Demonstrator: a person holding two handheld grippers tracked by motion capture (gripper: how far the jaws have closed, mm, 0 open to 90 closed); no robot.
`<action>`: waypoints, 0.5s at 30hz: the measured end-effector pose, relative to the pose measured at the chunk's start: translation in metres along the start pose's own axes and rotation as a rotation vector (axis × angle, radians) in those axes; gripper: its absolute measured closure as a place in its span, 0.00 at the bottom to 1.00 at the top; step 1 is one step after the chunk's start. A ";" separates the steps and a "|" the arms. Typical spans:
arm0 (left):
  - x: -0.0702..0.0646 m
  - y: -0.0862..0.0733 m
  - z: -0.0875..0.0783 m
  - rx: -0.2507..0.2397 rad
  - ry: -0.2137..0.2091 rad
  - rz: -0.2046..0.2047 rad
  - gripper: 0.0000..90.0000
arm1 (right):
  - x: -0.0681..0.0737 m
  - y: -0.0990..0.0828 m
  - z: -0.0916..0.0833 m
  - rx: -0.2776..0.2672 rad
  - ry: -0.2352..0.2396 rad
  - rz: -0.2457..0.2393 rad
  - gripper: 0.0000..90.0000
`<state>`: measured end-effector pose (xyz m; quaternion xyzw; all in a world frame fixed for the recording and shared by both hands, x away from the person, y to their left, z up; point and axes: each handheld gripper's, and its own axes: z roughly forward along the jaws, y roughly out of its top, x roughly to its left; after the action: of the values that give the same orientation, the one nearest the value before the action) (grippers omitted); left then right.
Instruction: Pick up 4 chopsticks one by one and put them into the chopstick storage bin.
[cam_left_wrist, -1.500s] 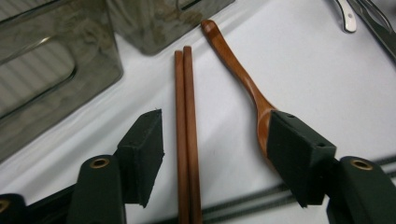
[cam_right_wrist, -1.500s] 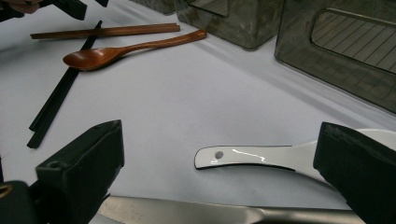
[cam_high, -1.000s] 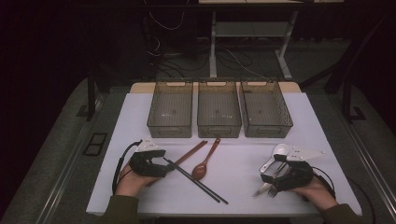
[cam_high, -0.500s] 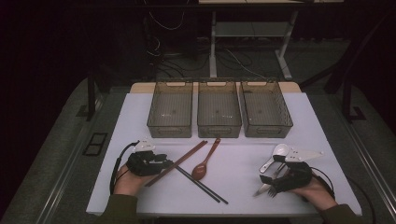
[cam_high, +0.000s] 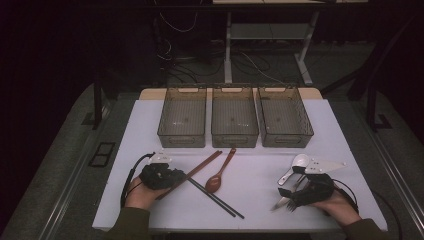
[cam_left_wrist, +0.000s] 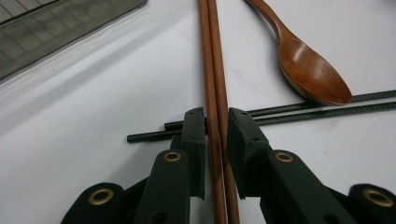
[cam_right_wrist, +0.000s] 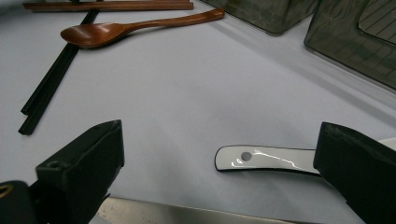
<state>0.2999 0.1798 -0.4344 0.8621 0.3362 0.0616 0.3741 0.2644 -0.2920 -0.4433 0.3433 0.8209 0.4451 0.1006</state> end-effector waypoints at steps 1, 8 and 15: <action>0.000 0.000 0.000 0.001 -0.002 0.002 0.84 | 0.000 0.000 0.000 0.000 0.000 -0.001 0.02; 0.001 0.000 0.001 0.011 0.000 0.005 0.88 | 0.000 0.000 0.000 0.002 -0.002 -0.005 0.02; 0.002 0.000 0.002 0.019 0.009 0.010 0.89 | 0.000 0.000 0.000 0.002 -0.003 -0.007 0.02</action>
<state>0.3017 0.1798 -0.4357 0.8669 0.3343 0.0643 0.3642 0.2645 -0.2920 -0.4436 0.3412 0.8223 0.4436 0.1029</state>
